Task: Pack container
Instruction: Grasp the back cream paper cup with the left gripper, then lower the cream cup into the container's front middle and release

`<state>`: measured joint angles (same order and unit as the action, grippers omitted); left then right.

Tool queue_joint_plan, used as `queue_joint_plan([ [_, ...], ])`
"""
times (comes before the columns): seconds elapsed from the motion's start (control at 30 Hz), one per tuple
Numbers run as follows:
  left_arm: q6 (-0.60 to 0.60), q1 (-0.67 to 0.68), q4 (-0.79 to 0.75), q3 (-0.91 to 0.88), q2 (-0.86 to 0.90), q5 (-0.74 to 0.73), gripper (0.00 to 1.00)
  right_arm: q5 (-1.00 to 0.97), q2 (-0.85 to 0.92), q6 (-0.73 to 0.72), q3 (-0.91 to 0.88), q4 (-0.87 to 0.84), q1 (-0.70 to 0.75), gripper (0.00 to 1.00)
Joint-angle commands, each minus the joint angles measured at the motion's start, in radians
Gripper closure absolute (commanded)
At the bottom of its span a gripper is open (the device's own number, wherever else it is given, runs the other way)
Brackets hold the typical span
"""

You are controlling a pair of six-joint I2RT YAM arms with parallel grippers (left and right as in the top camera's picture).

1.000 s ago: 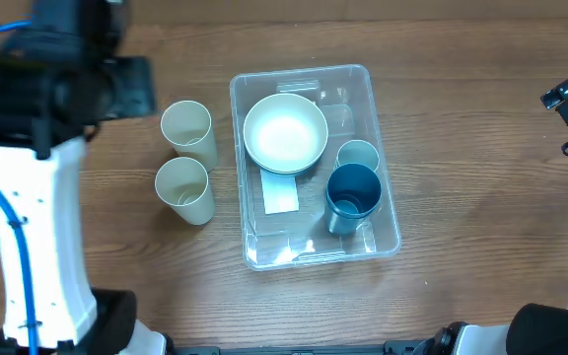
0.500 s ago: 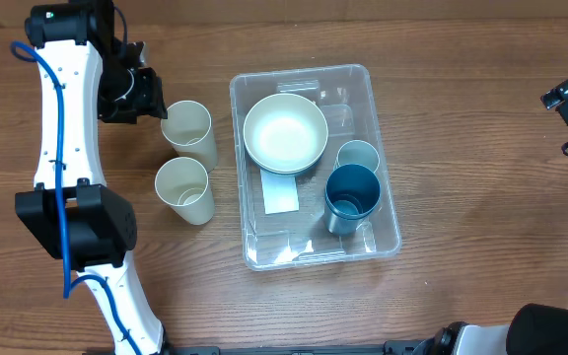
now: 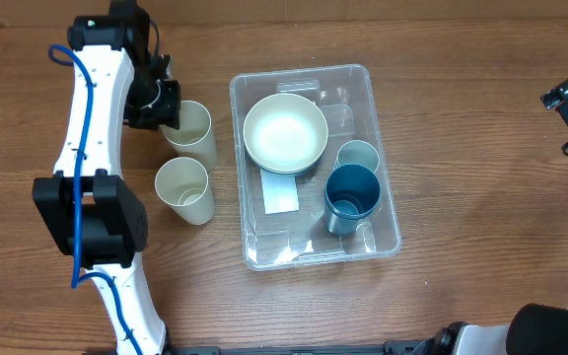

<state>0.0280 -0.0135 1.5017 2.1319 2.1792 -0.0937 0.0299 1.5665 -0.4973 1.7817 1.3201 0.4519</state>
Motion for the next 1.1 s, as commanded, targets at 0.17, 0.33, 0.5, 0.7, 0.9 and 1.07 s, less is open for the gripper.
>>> queue_joint_plan([
  [0.17, 0.092, -0.006, -0.001, 0.049, -0.016, 0.021, 0.96, 0.001, -0.001, -0.005, 0.005, -0.005, 0.002, 0.00],
  [0.33, 0.146, -0.012, 0.127, 0.341, -0.097, 0.086, 0.96, 0.001, -0.001, -0.005, 0.005, -0.005, 0.002, 0.00],
  [0.5, 0.159, 0.094, 0.188, 0.482, -0.275, 0.061, 0.96, 0.001, -0.001, -0.005, 0.005, -0.005, 0.002, 0.00],
  [0.7, 0.144, 0.449, 0.188, 0.426, -0.470, 0.093, 0.96, 0.001, -0.001, -0.005, 0.005, -0.005, 0.002, 0.00],
  [0.9, 0.213, 0.604, 0.188, 0.146, -0.564, 0.202, 0.96, 0.001, -0.001, -0.005, 0.005, -0.005, 0.002, 0.00],
  [1.07, 0.223, 0.615, 0.154, -0.098, -0.550, 0.196, 0.96, 0.001, -0.001, -0.005, 0.005, -0.005, 0.002, 0.00],
])
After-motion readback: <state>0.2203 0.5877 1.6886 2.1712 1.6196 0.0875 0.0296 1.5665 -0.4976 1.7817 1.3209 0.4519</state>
